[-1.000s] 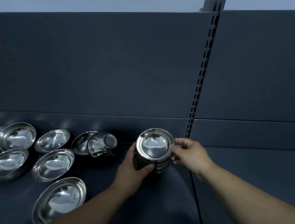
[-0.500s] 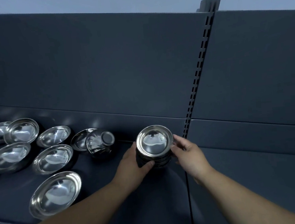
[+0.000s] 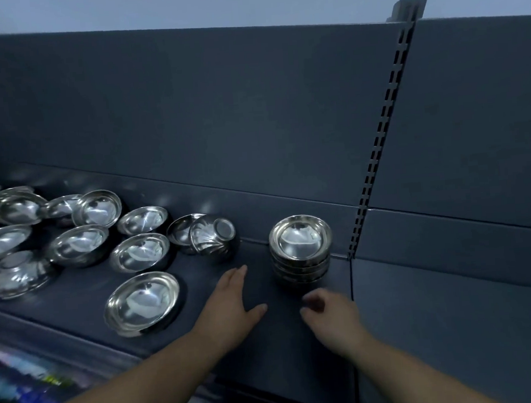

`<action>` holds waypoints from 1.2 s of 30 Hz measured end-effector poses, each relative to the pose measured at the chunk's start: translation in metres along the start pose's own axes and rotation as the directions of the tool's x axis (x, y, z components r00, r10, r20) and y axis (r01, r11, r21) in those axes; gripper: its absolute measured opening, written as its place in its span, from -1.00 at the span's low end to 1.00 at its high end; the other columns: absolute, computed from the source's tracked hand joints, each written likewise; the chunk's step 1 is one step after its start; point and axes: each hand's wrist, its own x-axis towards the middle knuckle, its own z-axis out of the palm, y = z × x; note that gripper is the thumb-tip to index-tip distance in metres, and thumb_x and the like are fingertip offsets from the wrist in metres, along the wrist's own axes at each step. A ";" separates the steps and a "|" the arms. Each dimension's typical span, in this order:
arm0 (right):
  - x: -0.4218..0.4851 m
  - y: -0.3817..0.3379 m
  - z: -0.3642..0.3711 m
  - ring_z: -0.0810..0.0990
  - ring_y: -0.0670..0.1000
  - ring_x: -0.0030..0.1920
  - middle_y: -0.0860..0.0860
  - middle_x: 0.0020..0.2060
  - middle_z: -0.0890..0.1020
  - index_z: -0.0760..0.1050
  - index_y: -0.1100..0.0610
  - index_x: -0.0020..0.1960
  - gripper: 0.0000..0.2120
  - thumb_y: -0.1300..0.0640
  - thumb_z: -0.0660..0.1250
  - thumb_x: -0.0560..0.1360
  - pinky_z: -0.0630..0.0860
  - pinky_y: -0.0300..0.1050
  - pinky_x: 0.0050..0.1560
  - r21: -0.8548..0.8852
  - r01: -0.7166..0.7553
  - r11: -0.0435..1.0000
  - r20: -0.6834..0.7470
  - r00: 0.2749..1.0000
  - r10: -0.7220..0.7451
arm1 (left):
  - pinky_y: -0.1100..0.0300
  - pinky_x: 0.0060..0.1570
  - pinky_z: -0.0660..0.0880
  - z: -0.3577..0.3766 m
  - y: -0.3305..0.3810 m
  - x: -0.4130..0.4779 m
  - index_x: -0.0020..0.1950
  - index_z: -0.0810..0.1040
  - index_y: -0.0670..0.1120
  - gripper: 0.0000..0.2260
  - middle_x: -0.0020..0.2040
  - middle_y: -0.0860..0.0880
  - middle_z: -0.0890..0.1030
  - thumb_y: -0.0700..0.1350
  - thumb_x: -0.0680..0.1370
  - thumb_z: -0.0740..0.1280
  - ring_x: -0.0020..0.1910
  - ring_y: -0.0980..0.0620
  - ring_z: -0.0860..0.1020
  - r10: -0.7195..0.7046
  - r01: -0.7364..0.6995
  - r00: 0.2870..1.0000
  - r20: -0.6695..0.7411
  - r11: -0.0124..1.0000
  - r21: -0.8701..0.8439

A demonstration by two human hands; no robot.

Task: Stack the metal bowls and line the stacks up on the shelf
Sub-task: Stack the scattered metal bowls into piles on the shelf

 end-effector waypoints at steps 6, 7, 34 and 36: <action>0.001 -0.043 0.028 0.56 -0.13 0.05 -0.07 0.16 0.63 0.53 0.01 0.27 -0.64 0.01 0.39 0.50 0.42 -0.33 0.11 -0.062 0.128 0.990 0.078 0.989 -0.123 | 0.28 0.44 0.09 -0.043 -0.023 -0.020 0.56 0.14 -0.01 -0.30 0.56 0.00 0.11 0.08 0.51 0.37 0.53 0.08 0.13 0.059 -0.051 0.992 -0.112 0.996 0.070; 0.002 -0.052 0.034 0.57 -0.12 0.08 -0.07 0.16 0.64 0.53 0.02 0.27 -0.64 0.01 0.39 0.49 0.43 -0.31 0.14 -0.066 0.142 0.988 0.075 0.988 -0.137 | 0.28 0.43 0.11 -0.053 -0.030 -0.021 0.55 0.15 0.00 -0.32 0.56 0.02 0.12 0.08 0.51 0.37 0.52 0.08 0.14 0.063 -0.053 0.989 -0.135 0.996 0.070; 0.012 -0.195 0.166 0.59 -0.08 0.00 -0.08 0.03 0.68 0.57 0.00 0.20 -0.65 -0.14 0.39 0.48 0.40 -0.25 -0.01 0.147 -0.200 0.969 -0.211 0.950 0.228 | 0.10 0.41 0.28 -0.187 -0.240 0.048 0.53 0.21 -0.14 -0.39 0.46 -0.13 0.39 0.07 0.56 0.30 0.43 -0.08 0.37 -0.125 0.139 0.989 0.083 0.971 -0.193; 0.010 -0.192 0.167 0.62 -0.08 -0.04 -0.12 -0.06 0.69 0.61 -0.01 0.13 -0.72 -0.12 0.38 0.49 0.42 -0.25 -0.07 0.161 -0.220 0.962 -0.205 0.946 0.251 | 0.01 0.32 0.41 -0.178 -0.241 0.060 0.41 0.37 -0.10 -0.53 0.32 -0.14 0.53 0.07 0.56 0.29 0.27 -0.14 0.52 -0.201 0.226 0.973 0.117 0.932 -0.284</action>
